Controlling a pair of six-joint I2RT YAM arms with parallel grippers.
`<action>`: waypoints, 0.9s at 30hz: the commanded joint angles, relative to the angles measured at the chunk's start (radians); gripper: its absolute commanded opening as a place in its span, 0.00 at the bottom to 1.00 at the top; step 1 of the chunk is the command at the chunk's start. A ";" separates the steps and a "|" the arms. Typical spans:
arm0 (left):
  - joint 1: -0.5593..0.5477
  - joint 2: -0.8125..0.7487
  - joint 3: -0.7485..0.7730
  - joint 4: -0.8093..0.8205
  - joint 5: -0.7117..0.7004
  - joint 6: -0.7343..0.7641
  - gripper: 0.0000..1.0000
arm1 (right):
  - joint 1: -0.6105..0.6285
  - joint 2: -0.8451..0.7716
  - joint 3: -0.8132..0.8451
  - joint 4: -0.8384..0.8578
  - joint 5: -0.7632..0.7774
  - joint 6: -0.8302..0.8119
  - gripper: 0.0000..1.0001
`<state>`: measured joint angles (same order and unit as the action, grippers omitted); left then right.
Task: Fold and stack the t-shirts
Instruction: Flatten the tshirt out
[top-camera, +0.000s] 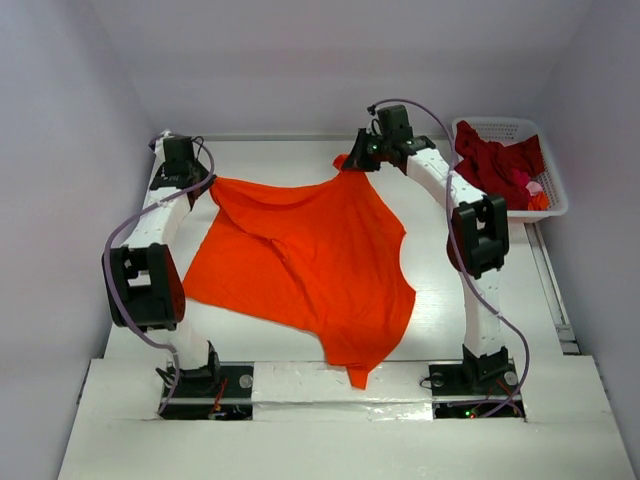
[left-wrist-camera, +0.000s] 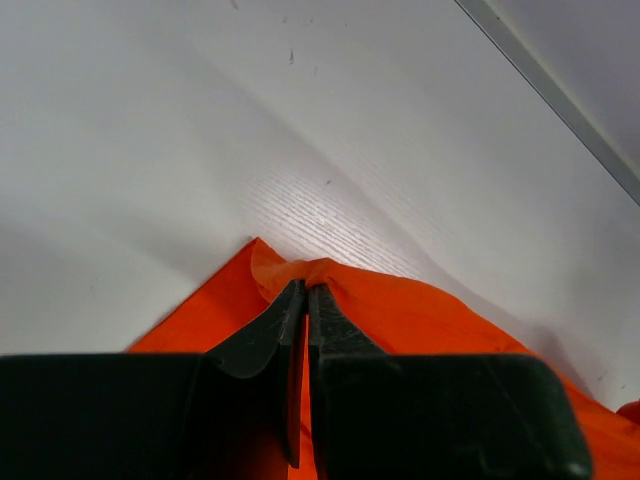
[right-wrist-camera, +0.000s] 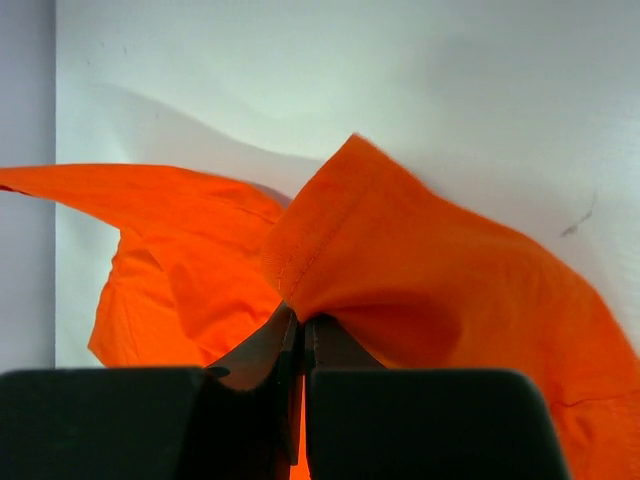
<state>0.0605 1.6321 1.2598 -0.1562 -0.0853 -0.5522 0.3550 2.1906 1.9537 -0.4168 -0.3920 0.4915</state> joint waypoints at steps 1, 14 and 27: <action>0.001 0.031 0.081 0.037 0.015 -0.018 0.00 | -0.025 0.043 0.143 -0.077 0.022 -0.031 0.00; 0.019 0.147 0.260 -0.058 -0.047 -0.022 0.00 | -0.034 0.182 0.297 -0.152 0.001 -0.034 0.00; 0.019 0.196 0.326 -0.112 -0.064 -0.034 0.00 | -0.034 0.236 0.281 -0.183 -0.087 -0.033 0.00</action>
<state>0.0742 1.8393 1.5421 -0.2695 -0.1280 -0.5797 0.3195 2.4298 2.2135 -0.6006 -0.4366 0.4709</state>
